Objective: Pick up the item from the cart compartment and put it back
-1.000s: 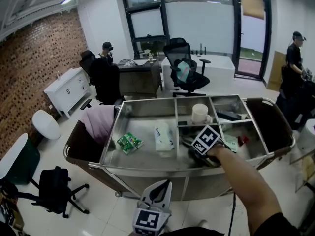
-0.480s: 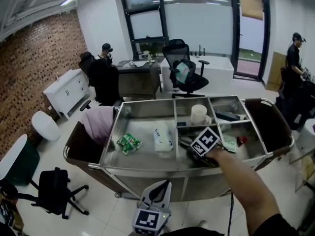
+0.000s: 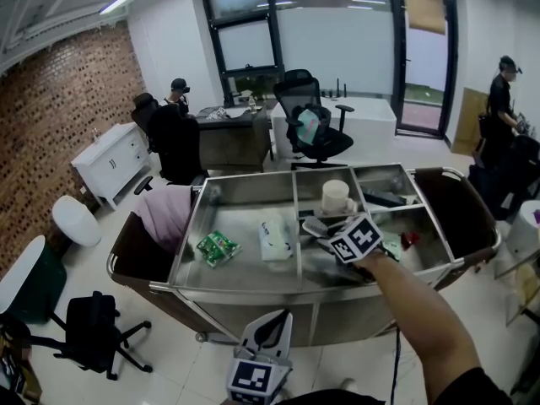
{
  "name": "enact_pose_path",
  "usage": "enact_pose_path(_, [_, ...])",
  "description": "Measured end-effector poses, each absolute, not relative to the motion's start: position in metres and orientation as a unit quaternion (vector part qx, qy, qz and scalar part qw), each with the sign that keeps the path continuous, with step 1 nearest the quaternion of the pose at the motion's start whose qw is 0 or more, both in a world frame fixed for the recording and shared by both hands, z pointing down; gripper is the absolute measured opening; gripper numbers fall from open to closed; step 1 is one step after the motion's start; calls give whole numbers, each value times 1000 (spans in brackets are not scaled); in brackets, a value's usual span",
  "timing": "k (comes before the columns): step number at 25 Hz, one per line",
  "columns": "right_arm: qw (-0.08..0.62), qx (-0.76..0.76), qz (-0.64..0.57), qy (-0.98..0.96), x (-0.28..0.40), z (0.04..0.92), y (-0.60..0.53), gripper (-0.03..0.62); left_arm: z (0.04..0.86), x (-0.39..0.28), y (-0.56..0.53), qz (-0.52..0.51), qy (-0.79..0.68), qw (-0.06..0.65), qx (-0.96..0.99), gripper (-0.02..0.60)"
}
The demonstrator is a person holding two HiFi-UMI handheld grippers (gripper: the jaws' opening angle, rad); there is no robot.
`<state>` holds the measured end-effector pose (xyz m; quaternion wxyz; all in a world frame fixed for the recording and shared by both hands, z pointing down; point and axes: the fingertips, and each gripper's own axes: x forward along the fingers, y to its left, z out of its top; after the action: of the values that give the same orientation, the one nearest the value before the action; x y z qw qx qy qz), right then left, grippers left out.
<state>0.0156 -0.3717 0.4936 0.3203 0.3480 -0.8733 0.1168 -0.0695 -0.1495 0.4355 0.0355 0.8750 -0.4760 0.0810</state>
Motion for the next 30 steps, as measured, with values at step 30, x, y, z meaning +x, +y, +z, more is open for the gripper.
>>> enact_pose_path(30, [-21, 354, -19, -935, 55, 259, -203, 129, 427, -58, -155, 72, -468, 28, 880, 0])
